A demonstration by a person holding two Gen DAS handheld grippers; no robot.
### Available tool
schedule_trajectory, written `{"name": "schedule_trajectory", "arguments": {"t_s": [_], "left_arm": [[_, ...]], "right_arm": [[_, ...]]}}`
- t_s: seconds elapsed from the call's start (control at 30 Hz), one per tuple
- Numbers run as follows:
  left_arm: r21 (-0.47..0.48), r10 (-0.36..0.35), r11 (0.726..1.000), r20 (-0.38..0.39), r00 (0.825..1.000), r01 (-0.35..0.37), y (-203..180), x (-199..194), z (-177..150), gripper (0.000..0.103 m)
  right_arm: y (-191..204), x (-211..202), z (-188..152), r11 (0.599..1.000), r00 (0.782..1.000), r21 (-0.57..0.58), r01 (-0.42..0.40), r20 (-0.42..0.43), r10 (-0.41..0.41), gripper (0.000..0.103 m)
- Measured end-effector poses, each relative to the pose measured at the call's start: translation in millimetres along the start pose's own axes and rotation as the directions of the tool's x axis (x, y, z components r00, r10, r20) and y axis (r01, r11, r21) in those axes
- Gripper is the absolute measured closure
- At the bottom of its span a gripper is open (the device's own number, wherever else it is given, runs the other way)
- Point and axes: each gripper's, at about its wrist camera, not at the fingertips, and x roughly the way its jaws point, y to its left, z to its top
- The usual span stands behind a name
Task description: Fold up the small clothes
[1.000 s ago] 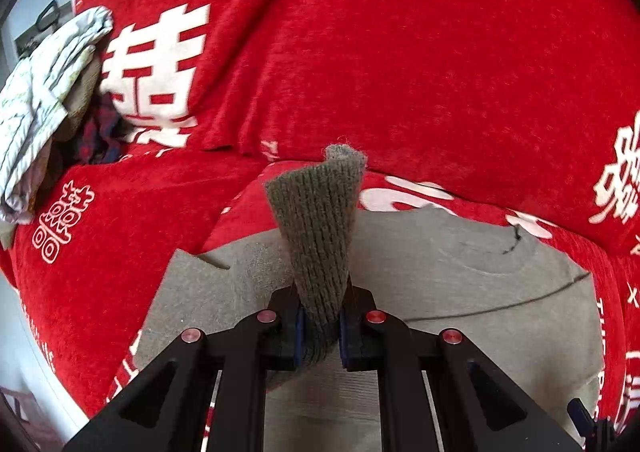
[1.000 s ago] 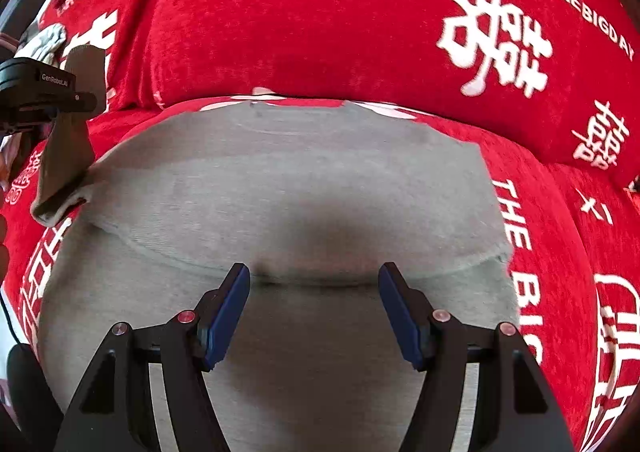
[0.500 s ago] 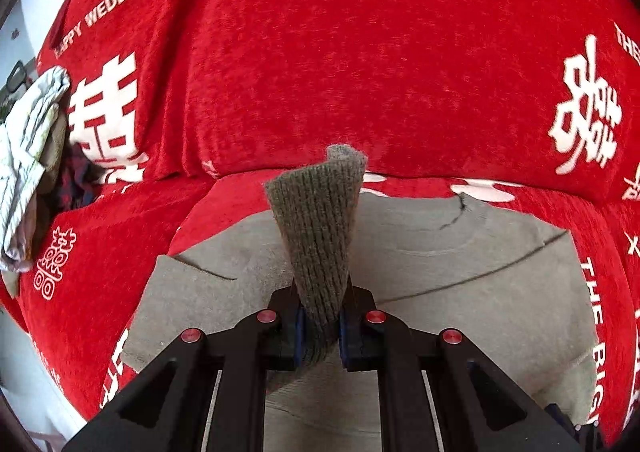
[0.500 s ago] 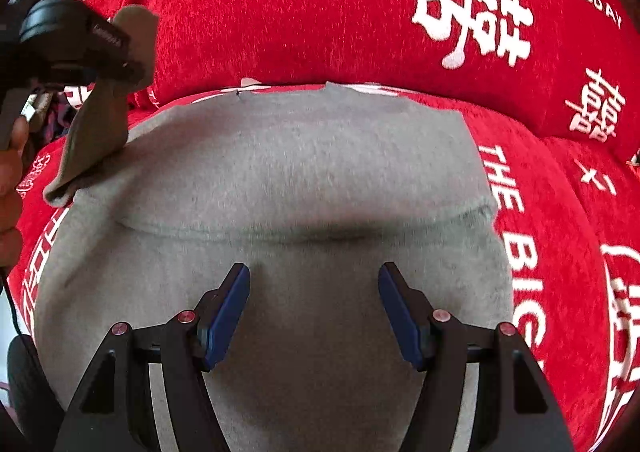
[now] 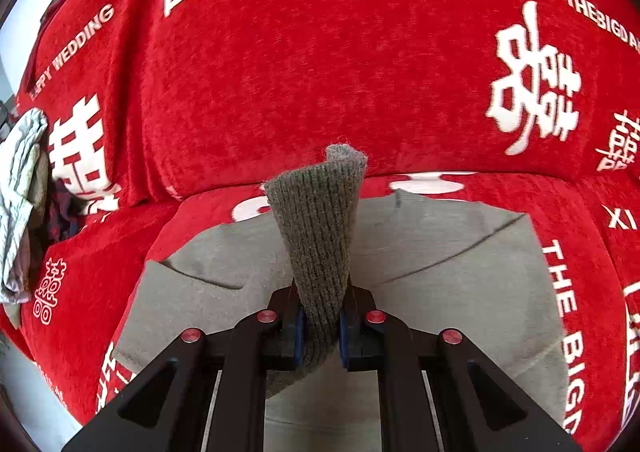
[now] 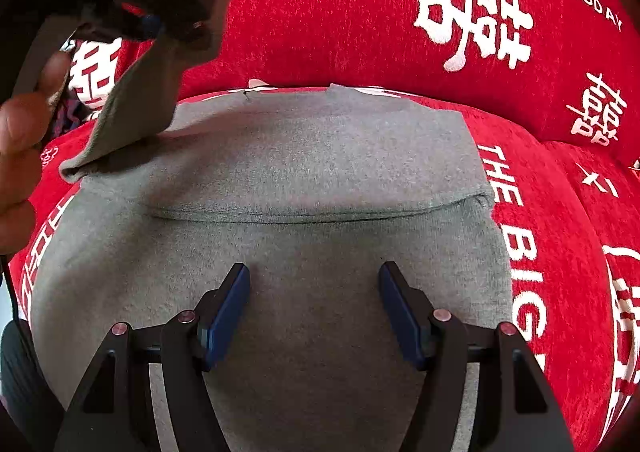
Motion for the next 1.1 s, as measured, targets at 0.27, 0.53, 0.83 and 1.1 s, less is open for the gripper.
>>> {"name": "schedule_trajectory", "arguments": {"t_s": [0.27,0.53,0.83,1.1], "left_arm": [[0.062,-0.030,0.998,0.016,0.999,0.029,-34.9,-11.1,1.6,0.089],[0.137,-0.059,0.989,0.023,0.998,0.055,-72.3,-21.0,-3.8,0.089],[0.203,-0.082,0.976,-0.009,0.997,0.082,-100.0,-11.9,-5.4,0.089],[0.162,-0.234,0.955,-0.095,0.968,0.247,-99.0,7.1,-13.3,0.089]], "right_arm": [[-0.6,-5.8,-8.9,1.000,1.000,-0.019,-0.009,0.025,0.010,0.033],[-6.9,-10.3,-13.4,0.999,0.998,-0.006,-0.036,0.044,0.037,0.033],[-14.5,-13.8,-17.7,0.997,0.995,0.005,-0.077,0.061,0.076,0.033],[-12.9,-13.8,-19.8,0.997,0.995,-0.004,-0.074,0.067,0.074,0.032]]}}
